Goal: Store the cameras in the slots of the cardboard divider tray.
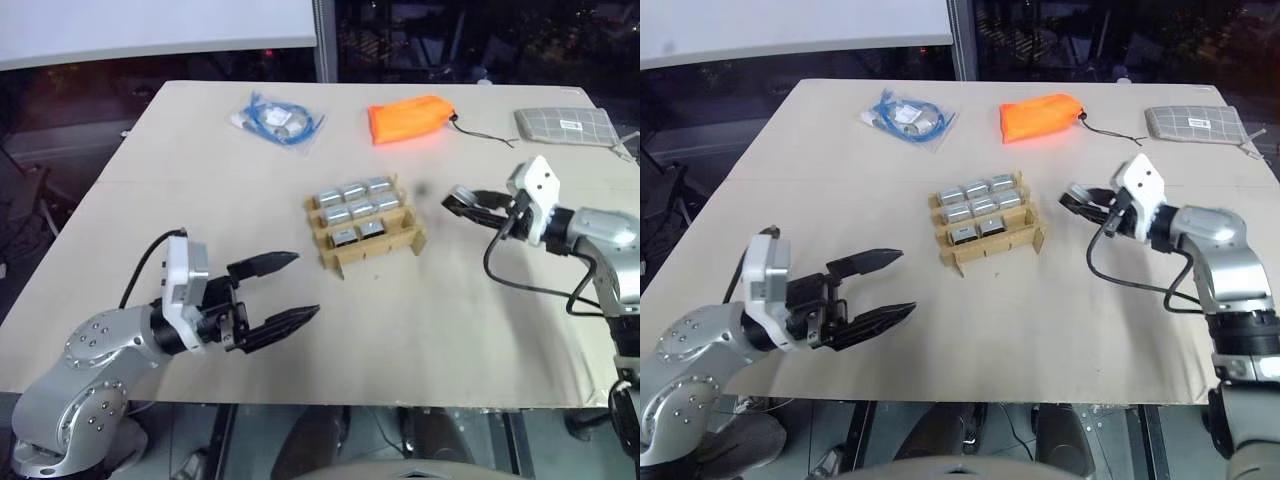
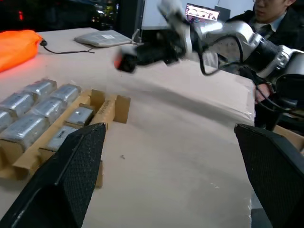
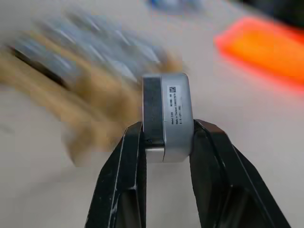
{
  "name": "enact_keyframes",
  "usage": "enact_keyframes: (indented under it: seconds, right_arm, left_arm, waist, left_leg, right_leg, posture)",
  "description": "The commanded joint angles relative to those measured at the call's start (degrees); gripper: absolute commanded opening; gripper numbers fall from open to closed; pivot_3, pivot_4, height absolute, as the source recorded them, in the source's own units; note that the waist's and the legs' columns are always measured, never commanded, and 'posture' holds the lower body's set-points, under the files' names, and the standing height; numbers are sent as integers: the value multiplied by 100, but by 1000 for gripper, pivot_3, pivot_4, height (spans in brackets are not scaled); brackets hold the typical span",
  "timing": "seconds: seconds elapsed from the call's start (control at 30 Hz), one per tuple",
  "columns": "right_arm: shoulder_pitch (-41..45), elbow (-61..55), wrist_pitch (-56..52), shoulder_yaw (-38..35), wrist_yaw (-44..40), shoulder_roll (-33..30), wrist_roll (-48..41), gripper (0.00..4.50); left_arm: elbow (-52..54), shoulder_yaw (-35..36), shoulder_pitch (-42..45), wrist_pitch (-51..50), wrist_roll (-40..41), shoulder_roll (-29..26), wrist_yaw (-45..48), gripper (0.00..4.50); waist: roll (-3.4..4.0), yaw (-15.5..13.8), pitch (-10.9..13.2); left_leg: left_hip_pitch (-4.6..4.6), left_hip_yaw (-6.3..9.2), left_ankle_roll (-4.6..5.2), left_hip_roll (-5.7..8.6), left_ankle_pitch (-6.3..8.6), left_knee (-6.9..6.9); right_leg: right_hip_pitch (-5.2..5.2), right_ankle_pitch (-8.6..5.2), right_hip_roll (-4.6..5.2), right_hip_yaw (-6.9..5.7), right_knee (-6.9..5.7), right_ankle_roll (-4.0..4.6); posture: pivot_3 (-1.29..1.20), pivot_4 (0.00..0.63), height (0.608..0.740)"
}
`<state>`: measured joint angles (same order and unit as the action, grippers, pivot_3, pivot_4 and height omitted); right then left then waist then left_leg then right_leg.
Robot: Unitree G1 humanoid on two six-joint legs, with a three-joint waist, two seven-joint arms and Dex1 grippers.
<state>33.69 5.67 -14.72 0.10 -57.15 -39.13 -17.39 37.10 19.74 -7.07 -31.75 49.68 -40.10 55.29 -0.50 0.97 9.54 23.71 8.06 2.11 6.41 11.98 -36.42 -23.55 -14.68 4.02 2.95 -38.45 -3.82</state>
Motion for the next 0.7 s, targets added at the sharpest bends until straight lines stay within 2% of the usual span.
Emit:
enact_keyframes:
  seconds: [0.03, 0.13, 0.37, 0.7]
  right_arm:
    - [690, 708, 1449, 352, -814, 60, 359, 743]
    - [1325, 1764, 2593, 657, -1534, 255, 565, 743]
    - [2525, 3941, 4085, 1034, -2645, 720, 919, 743]
    - [3137, 5466, 5141, 1140, -2962, 1214, 1395, 743]
  left_arm:
    - [64, 88, -57, 163, 83, -42, 56, 4500]
    - [86, 177, -171, 204, 123, -55, 93, 4500]
    - [413, 366, -566, 248, 229, 5, -119, 4500]
    - [844, 608, -1205, 391, 385, 114, -437, 4500]
  waist:
    - [0, -5, 0]
    - [-1, -11, 0]
    - [2, 15, 2]
    - [3, 4, 3]
  left_leg:
    - [-1, -1, 0, 0, 0, 0]
    - [-1, 2, -1, 0, 0, 2]
    - [5, 4, -24, 0, -14, 18]
    - [3, 5, -27, -7, -14, 32]
  right_leg:
    - [1, 0, 0, 0, 1, 0]
    - [2, 0, -1, -6, 11, 1]
    - [1, 2, -1, -5, 35, 3]
    - [0, 4, -6, -6, 44, 6]
  posture:
    - [0, 150, 740]
    - [0, 150, 740]
    - [0, 150, 740]
    - [0, 150, 740]
